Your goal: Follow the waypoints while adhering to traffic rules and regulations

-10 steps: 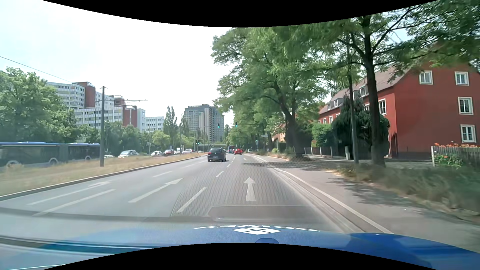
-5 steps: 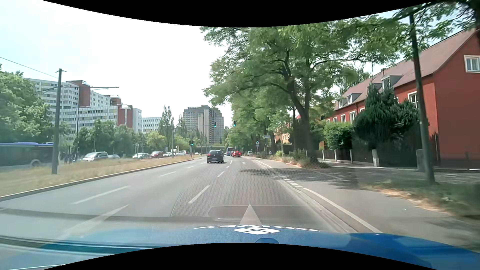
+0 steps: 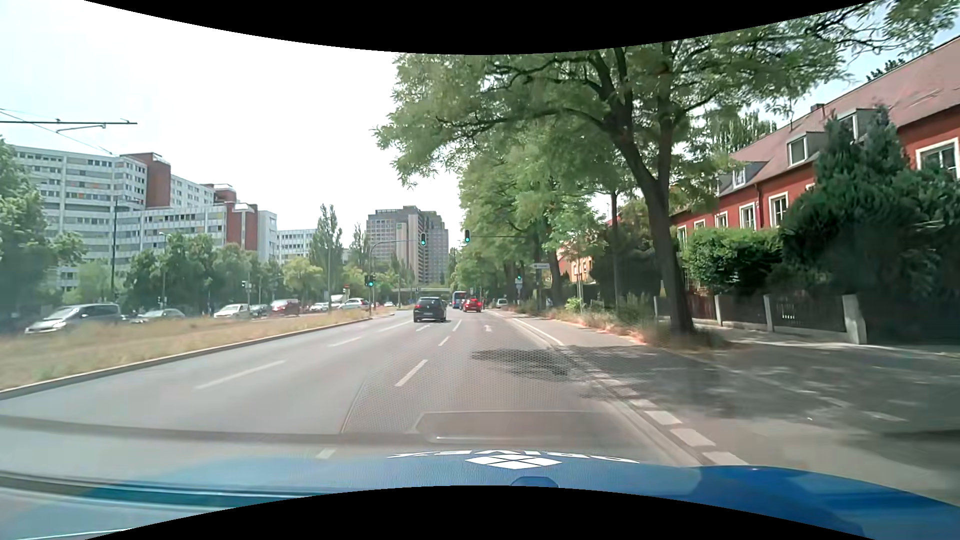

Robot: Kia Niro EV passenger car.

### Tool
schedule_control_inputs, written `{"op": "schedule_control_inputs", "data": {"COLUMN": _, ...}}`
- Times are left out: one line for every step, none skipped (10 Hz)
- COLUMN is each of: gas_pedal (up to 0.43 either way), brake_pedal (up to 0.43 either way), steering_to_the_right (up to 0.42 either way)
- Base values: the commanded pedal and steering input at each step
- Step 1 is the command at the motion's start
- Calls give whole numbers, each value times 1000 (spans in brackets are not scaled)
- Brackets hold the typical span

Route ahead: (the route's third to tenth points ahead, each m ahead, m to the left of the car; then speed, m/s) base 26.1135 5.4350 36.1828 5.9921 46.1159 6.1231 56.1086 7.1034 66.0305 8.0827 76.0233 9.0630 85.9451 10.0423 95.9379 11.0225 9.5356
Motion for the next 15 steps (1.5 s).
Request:
{"op": "schedule_control_inputs", "data": {"gas_pedal": 130, "brake_pedal": 0, "steering_to_the_right": -11}}
{"op": "schedule_control_inputs", "data": {"gas_pedal": 130, "brake_pedal": 0, "steering_to_the_right": -11}}
{"op": "schedule_control_inputs", "data": {"gas_pedal": 130, "brake_pedal": 0, "steering_to_the_right": -11}}
{"op": "schedule_control_inputs", "data": {"gas_pedal": 130, "brake_pedal": 0, "steering_to_the_right": -11}}
{"op": "schedule_control_inputs", "data": {"gas_pedal": 130, "brake_pedal": 0, "steering_to_the_right": -11}}
{"op": "schedule_control_inputs", "data": {"gas_pedal": 130, "brake_pedal": 0, "steering_to_the_right": -11}}
{"op": "schedule_control_inputs", "data": {"gas_pedal": 118, "brake_pedal": 0, "steering_to_the_right": -12}}
{"op": "schedule_control_inputs", "data": {"gas_pedal": 110, "brake_pedal": 0, "steering_to_the_right": -12}}
{"op": "schedule_control_inputs", "data": {"gas_pedal": 98, "brake_pedal": 0, "steering_to_the_right": -12}}
{"op": "schedule_control_inputs", "data": {"gas_pedal": 98, "brake_pedal": 0, "steering_to_the_right": -12}}
{"op": "schedule_control_inputs", "data": {"gas_pedal": 98, "brake_pedal": 0, "steering_to_the_right": -12}}
{"op": "schedule_control_inputs", "data": {"gas_pedal": 98, "brake_pedal": 0, "steering_to_the_right": -12}}
{"op": "schedule_control_inputs", "data": {"gas_pedal": 98, "brake_pedal": 0, "steering_to_the_right": -13}}
{"op": "schedule_control_inputs", "data": {"gas_pedal": 98, "brake_pedal": 0, "steering_to_the_right": -12}}
{"op": "schedule_control_inputs", "data": {"gas_pedal": 98, "brake_pedal": 0, "steering_to_the_right": -13}}
